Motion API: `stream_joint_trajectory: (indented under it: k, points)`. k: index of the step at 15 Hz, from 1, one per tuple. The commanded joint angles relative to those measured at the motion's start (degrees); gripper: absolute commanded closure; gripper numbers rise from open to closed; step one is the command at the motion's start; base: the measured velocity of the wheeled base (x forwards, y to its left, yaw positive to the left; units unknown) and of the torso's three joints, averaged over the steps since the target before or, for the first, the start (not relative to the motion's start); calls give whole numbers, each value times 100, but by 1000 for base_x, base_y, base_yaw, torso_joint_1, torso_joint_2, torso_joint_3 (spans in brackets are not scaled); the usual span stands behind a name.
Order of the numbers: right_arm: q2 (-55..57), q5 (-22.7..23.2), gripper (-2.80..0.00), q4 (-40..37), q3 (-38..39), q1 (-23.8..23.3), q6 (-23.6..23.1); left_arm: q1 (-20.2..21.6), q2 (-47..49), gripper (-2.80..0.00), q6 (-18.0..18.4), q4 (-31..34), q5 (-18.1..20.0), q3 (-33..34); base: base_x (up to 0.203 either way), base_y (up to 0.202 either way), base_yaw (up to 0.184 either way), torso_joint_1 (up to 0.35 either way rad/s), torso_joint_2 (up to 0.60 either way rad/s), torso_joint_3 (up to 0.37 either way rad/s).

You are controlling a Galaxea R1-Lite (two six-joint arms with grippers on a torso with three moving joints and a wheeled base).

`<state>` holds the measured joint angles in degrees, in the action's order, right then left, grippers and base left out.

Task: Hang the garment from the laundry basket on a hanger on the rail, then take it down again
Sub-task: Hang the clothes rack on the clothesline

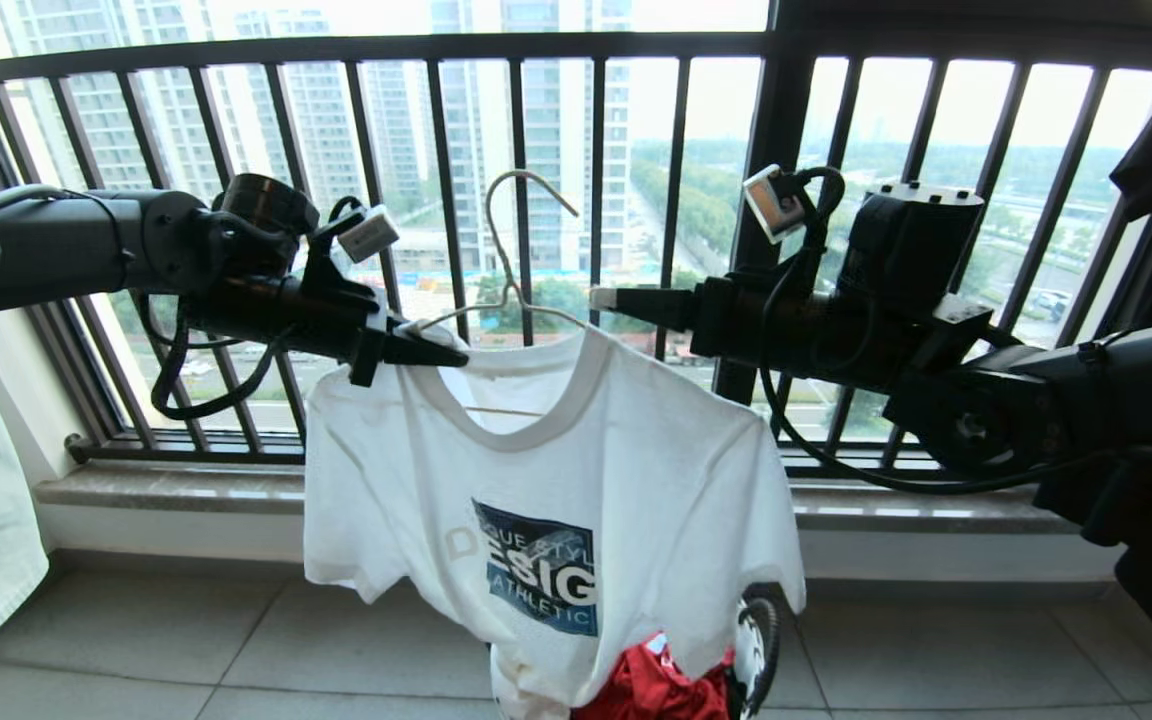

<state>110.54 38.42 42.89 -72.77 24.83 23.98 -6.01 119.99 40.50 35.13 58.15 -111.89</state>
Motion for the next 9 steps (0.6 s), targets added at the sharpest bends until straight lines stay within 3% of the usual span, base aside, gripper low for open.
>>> stream_joint_trajectory:
  k: [1,3,5,9]
  points:
    - [-76,25,0,27,27,-5,10,10,-150,0,-539,-252,9,15,0,0,0,0,0,0]
    - [-144,25,0,20,27,-5,10,86,-321,0,-592,-233,-5,77,0,0,0,0,0,0]
    - [-265,22,0,9,60,-5,12,220,-499,0,-903,-226,-5,86,0,0,0,0,0,0]
    - [-409,-466,0,0,-9,39,10,505,-992,0,-1342,-240,-234,375,0,0,0,0,0,0]
